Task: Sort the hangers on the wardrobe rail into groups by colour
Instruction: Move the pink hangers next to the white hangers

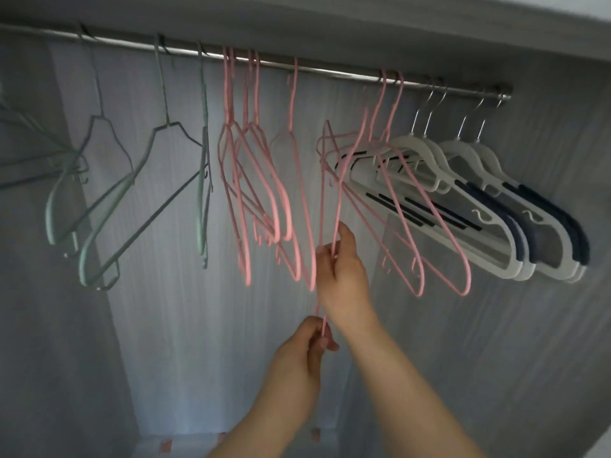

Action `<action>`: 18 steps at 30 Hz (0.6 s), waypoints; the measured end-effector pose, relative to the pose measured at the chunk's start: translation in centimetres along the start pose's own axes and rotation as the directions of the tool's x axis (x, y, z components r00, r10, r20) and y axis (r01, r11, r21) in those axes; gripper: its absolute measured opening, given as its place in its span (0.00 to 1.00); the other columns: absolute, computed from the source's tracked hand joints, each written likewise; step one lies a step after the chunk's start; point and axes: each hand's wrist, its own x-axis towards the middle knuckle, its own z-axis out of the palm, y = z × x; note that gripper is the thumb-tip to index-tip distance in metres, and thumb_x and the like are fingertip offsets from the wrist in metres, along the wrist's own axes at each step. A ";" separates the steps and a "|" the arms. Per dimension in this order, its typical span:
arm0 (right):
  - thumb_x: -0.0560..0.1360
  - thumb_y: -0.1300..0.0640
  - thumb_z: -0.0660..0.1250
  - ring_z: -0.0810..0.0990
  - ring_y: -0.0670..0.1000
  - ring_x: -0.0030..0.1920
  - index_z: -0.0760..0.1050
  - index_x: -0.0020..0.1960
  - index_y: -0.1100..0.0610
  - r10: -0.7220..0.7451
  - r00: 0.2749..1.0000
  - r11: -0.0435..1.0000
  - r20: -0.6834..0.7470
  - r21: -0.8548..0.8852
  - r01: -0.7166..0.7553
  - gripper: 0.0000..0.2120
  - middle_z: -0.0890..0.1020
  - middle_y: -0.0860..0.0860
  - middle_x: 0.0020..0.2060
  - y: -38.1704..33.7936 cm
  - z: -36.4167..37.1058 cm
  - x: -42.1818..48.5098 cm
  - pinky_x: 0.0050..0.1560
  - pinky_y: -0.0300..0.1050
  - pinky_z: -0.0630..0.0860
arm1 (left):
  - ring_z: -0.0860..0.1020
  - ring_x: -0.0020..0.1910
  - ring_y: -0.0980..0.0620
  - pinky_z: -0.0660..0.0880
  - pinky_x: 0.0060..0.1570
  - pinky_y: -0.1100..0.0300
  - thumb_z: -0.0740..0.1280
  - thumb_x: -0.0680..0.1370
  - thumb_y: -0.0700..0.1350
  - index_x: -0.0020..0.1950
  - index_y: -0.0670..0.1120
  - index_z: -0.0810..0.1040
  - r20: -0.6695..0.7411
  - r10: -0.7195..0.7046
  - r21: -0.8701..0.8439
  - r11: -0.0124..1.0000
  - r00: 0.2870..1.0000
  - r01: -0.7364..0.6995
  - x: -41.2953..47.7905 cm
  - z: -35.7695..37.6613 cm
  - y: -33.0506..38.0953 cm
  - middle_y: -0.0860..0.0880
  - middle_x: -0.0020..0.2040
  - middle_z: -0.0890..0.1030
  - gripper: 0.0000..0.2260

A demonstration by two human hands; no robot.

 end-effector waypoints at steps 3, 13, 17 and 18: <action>0.79 0.61 0.56 0.73 0.40 0.32 0.55 0.73 0.54 -0.040 0.998 0.997 0.052 -0.064 0.044 0.24 0.73 0.47 0.35 0.1 0.1 0.3 0.31 0.25 0.68 | 0.77 0.44 0.64 0.72 0.44 0.70 0.55 0.77 0.46 0.44 0.58 0.72 -0.063 0.020 -0.045 0.999 0.998 -0.023 1.7 -0.7 2.0 0.62 0.40 0.81 0.09; 0.79 0.63 0.51 0.69 0.41 0.26 0.70 0.64 0.55 -0.096 0.992 0.992 -0.081 0.077 0.103 0.17 0.71 0.46 0.30 -2.4 -2.5 4.7 0.30 0.31 0.66 | 0.76 0.52 0.65 0.71 0.50 0.76 0.63 0.76 0.36 0.55 0.51 0.73 -0.106 0.015 -0.311 0.949 0.994 -0.047 3.5 0.0 5.7 0.51 0.53 0.79 0.13; 0.78 0.64 0.51 0.64 0.38 0.32 0.68 0.50 0.55 -0.014 0.999 0.990 -0.047 0.140 0.021 0.09 0.66 0.40 0.32 -2.7 -2.4 7.4 0.35 0.32 0.62 | 0.75 0.54 0.67 0.72 0.51 0.74 0.66 0.73 0.35 0.59 0.50 0.72 -0.108 0.001 -0.391 0.920 0.994 -0.043 3.8 -0.2 5.5 0.57 0.57 0.77 0.17; 0.78 0.64 0.51 0.65 0.39 0.32 0.68 0.50 0.56 0.001 0.999 0.989 -0.032 0.151 0.004 0.09 0.68 0.42 0.33 -2.7 -2.2 7.6 0.35 0.32 0.63 | 0.75 0.54 0.68 0.72 0.52 0.74 0.68 0.72 0.36 0.60 0.50 0.72 -0.099 -0.004 -0.406 0.913 0.995 -0.037 3.8 -0.4 5.3 0.58 0.57 0.76 0.18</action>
